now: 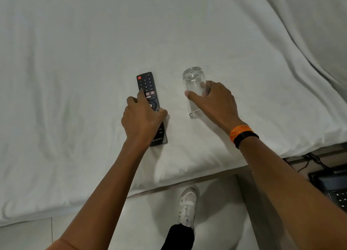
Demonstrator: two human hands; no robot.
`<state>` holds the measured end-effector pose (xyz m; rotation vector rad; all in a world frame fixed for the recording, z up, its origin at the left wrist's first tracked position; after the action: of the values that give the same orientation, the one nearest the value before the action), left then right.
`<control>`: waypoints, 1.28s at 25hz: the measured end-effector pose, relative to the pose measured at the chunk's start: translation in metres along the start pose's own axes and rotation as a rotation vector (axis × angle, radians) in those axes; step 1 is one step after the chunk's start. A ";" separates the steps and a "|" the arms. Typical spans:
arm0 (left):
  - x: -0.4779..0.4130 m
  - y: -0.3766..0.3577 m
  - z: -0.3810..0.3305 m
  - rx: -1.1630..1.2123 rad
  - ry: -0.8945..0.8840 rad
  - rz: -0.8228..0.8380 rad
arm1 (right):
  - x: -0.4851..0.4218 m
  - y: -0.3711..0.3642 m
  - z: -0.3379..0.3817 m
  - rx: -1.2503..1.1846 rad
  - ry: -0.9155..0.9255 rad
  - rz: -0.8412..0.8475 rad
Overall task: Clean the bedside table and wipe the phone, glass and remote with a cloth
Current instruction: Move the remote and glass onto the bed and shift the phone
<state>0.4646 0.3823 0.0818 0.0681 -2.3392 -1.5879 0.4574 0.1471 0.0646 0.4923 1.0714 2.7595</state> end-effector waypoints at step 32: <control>0.359 -0.411 -0.378 0.024 -1.042 0.963 | 0.323 0.167 -0.504 -0.097 -0.676 -0.738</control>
<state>0.1743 -0.1908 -0.0846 -1.9402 -2.2733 -1.1324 -0.0234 -0.2145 -0.0913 0.7494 0.7340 1.7885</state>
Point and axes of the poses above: each hand's wrist, its own x-axis away from the middle knuckle, its own y-axis out of the back of the hand, z = x × y, the point moved 9 cm from there along -x, towards the middle knuckle, and after that the axes turned 3 degrees about y, right-handed, at the moved point
